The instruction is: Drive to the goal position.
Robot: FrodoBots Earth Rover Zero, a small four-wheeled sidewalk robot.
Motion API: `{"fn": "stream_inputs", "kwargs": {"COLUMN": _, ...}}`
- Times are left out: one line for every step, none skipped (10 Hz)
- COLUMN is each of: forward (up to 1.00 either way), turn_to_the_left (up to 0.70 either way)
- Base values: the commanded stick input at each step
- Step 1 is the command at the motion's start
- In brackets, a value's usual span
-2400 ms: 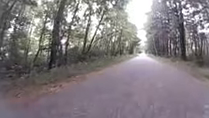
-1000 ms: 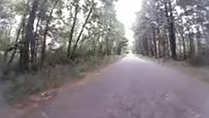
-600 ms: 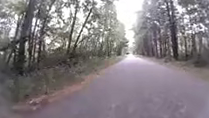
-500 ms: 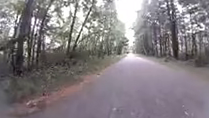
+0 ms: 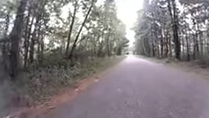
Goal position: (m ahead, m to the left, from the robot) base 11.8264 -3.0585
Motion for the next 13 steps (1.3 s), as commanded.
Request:
{"fn": "stream_inputs", "kwargs": {"forward": 0.7, "turn_to_the_left": -0.14}}
{"fn": "stream_inputs", "kwargs": {"forward": 0.7, "turn_to_the_left": -0.14}}
{"fn": "stream_inputs", "kwargs": {"forward": 0.7, "turn_to_the_left": -0.14}}
{"fn": "stream_inputs", "kwargs": {"forward": 0.7, "turn_to_the_left": -0.14}}
{"fn": "stream_inputs", "kwargs": {"forward": 0.7, "turn_to_the_left": -0.14}}
{"fn": "stream_inputs", "kwargs": {"forward": 0.7, "turn_to_the_left": -0.14}}
{"fn": "stream_inputs", "kwargs": {"forward": 0.7, "turn_to_the_left": -0.14}}
{"fn": "stream_inputs", "kwargs": {"forward": 0.7, "turn_to_the_left": -0.14}}
{"fn": "stream_inputs", "kwargs": {"forward": 0.7, "turn_to_the_left": -0.14}}
{"fn": "stream_inputs", "kwargs": {"forward": 0.7, "turn_to_the_left": -0.14}}
{"fn": "stream_inputs", "kwargs": {"forward": 0.7, "turn_to_the_left": -0.14}}
{"fn": "stream_inputs", "kwargs": {"forward": 0.7, "turn_to_the_left": -0.11}}
{"fn": "stream_inputs", "kwargs": {"forward": 0.7, "turn_to_the_left": 0.0}}
